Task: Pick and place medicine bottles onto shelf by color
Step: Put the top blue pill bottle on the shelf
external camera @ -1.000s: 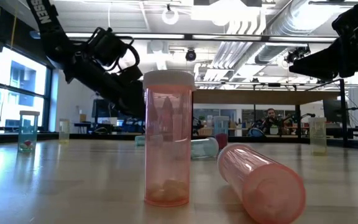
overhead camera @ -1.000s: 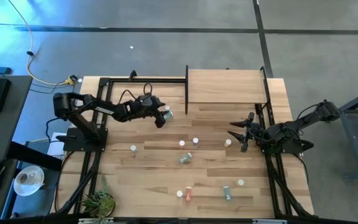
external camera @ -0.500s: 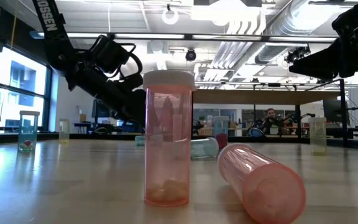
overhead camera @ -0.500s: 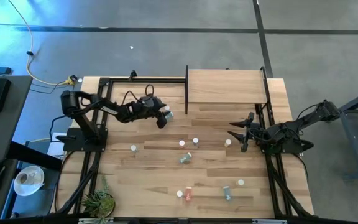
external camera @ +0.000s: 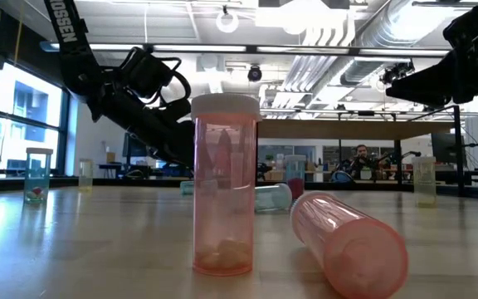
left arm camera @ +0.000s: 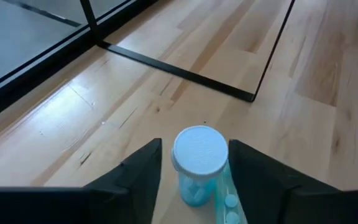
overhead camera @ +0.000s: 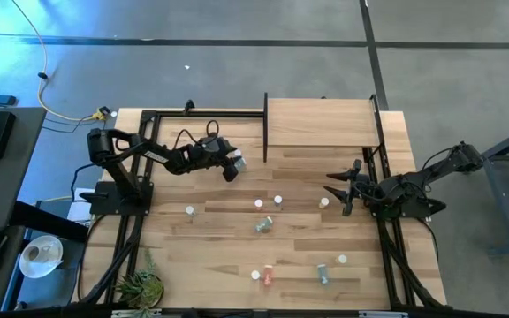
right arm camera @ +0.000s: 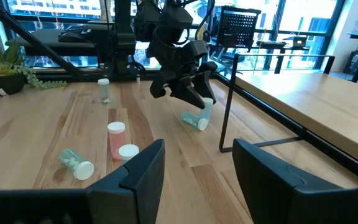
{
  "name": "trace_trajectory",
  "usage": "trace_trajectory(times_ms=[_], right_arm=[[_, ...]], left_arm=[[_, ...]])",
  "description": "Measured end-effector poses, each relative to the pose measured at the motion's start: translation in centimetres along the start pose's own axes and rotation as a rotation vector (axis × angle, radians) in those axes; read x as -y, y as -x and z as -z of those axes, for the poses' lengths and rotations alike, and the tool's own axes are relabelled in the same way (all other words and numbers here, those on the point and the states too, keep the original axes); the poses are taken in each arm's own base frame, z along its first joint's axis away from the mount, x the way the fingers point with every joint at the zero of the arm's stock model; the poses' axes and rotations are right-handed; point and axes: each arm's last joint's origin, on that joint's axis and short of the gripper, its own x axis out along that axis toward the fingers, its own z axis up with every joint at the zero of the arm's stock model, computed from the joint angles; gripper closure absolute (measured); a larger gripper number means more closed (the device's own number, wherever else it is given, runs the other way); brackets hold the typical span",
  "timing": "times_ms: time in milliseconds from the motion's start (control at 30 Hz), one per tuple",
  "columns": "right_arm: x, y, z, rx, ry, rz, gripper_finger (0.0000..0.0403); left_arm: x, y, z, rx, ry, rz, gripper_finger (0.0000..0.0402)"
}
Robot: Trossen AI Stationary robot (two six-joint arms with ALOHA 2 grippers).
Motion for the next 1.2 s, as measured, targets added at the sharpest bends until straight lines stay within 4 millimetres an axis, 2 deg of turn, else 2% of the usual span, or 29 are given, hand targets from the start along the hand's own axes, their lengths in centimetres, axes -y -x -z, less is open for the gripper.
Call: trace_trajectory(times_ms=[233,433,567,767,967,1200], right_arm=[[0.0,0.0,0.0,0.000,0.000,0.000,0.0221],[0.0,0.0,0.0,0.000,0.000,0.000,0.0221],[0.0,0.0,0.0,-0.001,0.001,0.000,0.0221],[0.0,0.0,0.0,0.000,0.000,0.000,0.0221],[0.0,0.0,0.0,0.000,0.000,0.000,0.0221],[0.0,0.0,0.0,-0.001,0.000,0.000,0.0221]], left_arm=[[0.0,0.0,0.0,0.000,0.000,0.005,0.0295],[0.1,0.1,-0.1,0.002,0.000,0.047,0.0293],[0.2,0.7,-1.7,0.065,0.008,0.056,0.0287],[-0.5,2.2,-6.5,0.184,-0.044,-0.007,0.0285],[-2.2,4.4,-12.7,0.238,-0.087,-0.170,0.0285],[-3.1,6.3,-20.6,0.329,-0.125,-0.155,0.0285]])
